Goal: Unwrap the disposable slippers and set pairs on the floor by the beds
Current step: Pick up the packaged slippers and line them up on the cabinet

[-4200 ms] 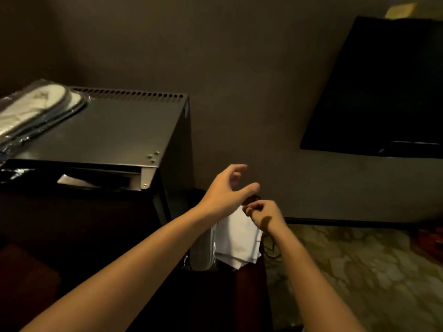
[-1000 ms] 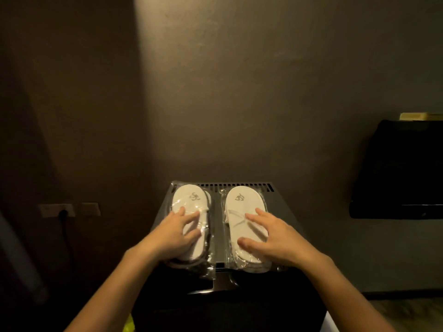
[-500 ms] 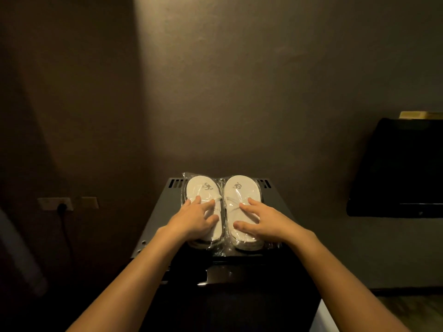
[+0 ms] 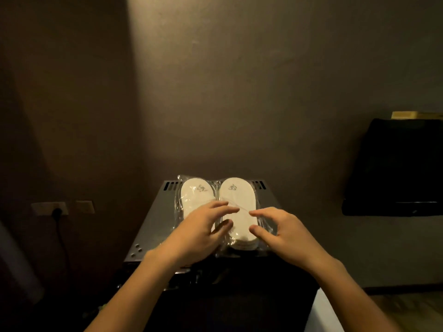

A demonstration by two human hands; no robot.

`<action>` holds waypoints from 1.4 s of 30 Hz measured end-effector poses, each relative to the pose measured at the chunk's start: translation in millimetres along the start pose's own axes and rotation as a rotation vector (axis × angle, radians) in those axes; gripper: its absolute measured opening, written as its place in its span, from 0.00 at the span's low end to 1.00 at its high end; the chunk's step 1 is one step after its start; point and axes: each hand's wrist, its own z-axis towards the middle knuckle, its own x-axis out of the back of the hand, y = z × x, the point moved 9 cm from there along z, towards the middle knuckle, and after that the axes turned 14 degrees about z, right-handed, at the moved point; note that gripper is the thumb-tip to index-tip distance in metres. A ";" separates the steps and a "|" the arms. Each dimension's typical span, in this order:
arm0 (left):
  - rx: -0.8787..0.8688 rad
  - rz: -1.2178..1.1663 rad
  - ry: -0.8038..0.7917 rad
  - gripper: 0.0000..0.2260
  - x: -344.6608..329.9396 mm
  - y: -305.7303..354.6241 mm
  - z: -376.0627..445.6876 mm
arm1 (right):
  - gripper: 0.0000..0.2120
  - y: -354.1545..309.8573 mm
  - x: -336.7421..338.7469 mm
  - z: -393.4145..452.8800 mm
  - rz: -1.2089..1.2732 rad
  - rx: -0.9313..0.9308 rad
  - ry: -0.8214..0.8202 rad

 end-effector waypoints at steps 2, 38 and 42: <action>0.000 0.056 -0.072 0.18 -22.0 -2.4 11.1 | 0.18 8.2 -11.5 -0.2 -0.026 -0.023 -0.012; 0.133 0.082 -0.307 0.19 -54.7 -12.3 21.7 | 0.03 5.2 -16.9 -68.2 0.082 0.152 -0.038; 0.159 0.031 -0.310 0.23 -54.7 -9.8 19.9 | 0.02 2.0 -3.2 -33.9 0.124 0.085 0.135</action>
